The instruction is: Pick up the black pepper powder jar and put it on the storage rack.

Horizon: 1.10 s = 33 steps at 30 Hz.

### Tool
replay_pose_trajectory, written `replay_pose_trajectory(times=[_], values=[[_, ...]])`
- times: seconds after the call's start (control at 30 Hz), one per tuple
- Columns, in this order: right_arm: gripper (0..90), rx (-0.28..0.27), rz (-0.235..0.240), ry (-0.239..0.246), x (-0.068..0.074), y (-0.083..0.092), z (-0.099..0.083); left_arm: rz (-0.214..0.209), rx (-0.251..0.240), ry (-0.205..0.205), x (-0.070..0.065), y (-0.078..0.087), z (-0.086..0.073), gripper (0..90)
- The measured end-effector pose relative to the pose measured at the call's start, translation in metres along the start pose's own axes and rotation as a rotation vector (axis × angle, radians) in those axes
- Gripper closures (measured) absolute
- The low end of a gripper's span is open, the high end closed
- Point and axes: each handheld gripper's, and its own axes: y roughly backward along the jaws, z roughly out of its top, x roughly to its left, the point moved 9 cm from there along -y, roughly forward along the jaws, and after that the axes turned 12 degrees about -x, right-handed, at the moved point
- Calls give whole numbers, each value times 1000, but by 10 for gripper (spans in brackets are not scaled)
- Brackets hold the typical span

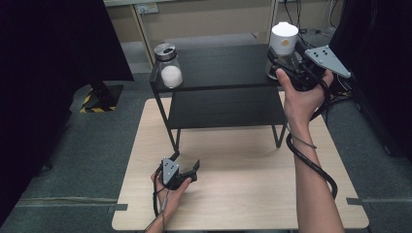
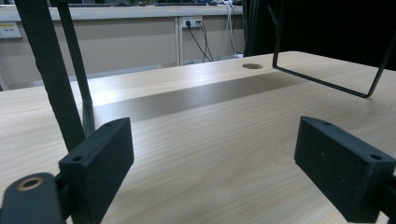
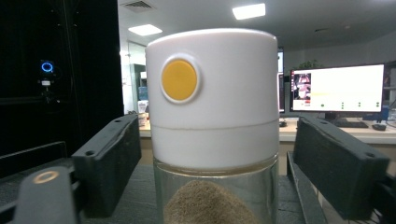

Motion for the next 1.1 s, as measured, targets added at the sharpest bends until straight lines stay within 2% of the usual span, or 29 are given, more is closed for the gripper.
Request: replay_pose_trajectory(times=[0.17, 0.4, 1.1], values=[[120, 5, 8, 5, 2, 4, 3, -1, 0, 1, 0, 0, 0, 114], [102, 40, 20, 8, 5, 11, 2, -2, -1, 0, 0, 0, 0, 114], [102, 7, 62, 28, 13, 48, 0, -1, 2, -5, -1, 0, 0, 113]])
